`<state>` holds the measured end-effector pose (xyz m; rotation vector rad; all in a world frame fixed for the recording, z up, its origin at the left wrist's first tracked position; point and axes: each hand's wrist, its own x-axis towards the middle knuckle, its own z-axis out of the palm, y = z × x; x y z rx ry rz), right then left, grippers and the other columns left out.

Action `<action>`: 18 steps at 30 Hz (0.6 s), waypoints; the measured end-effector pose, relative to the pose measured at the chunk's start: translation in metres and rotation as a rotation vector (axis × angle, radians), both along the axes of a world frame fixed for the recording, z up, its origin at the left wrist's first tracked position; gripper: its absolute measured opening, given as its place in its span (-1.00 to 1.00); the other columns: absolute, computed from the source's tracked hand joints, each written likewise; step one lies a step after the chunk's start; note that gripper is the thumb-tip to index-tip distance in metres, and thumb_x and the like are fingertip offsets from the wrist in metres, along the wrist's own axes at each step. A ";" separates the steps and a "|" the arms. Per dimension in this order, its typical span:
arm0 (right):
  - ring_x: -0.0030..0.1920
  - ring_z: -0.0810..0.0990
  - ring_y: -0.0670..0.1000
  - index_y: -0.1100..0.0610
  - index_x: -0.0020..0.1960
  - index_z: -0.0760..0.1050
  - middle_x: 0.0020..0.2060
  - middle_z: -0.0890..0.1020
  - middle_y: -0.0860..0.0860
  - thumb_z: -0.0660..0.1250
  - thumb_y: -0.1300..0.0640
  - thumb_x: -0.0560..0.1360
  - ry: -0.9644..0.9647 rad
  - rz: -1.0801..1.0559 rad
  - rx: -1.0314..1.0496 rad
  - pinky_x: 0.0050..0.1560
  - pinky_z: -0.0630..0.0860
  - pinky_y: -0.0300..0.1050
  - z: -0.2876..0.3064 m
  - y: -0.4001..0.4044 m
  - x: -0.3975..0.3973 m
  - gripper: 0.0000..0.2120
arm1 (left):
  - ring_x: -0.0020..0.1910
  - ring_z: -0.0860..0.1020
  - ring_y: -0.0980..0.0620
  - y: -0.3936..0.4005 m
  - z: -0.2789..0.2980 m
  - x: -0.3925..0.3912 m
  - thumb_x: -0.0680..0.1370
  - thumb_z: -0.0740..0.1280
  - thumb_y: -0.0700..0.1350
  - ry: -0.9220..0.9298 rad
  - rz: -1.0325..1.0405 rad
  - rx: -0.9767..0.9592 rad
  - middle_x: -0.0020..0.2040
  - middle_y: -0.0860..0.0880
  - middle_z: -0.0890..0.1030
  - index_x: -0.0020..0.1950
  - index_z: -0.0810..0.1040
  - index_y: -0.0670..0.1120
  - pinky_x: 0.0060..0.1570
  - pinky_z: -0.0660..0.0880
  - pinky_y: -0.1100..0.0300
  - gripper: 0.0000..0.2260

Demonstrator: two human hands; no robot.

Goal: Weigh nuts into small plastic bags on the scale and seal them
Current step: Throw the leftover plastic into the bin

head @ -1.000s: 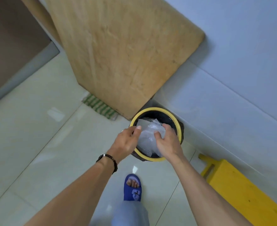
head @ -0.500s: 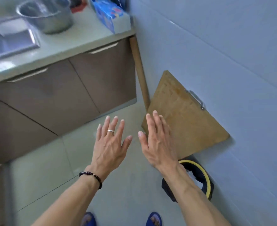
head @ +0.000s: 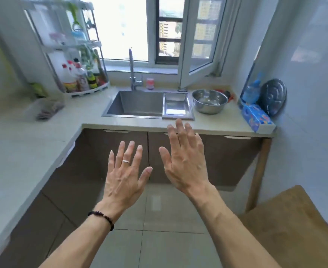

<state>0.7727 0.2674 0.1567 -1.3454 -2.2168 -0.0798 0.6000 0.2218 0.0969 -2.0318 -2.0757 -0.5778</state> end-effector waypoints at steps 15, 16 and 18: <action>0.58 0.00 0.14 0.06 0.59 0.06 0.59 0.04 0.08 -0.12 -0.18 0.60 -0.087 0.682 0.010 0.53 0.00 0.14 0.026 -0.057 -0.339 -0.39 | 0.55 0.08 -0.13 -0.164 0.008 -0.260 0.63 -0.13 0.26 -0.033 0.687 -0.011 0.53 -0.13 0.25 0.53 0.22 -0.10 0.45 0.01 -0.20 -0.38; 0.59 -0.02 0.14 0.05 0.59 0.05 0.60 0.02 0.08 -0.12 -0.18 0.61 -0.096 0.730 -0.002 0.53 -0.02 0.13 0.020 -0.060 -0.358 -0.39 | 0.55 0.08 -0.13 -0.171 0.002 -0.271 0.63 -0.12 0.26 -0.035 0.734 -0.022 0.53 -0.13 0.25 0.53 0.23 -0.11 0.45 0.04 -0.20 -0.38; 0.59 -0.06 0.13 0.05 0.60 0.02 0.60 -0.02 0.07 -0.15 -0.19 0.61 -0.112 0.827 -0.033 0.52 -0.08 0.10 0.005 -0.061 -0.394 -0.38 | 0.54 0.09 -0.13 -0.182 -0.009 -0.291 0.62 -0.10 0.25 -0.041 0.836 -0.039 0.53 -0.12 0.25 0.52 0.24 -0.10 0.44 0.15 -0.22 -0.39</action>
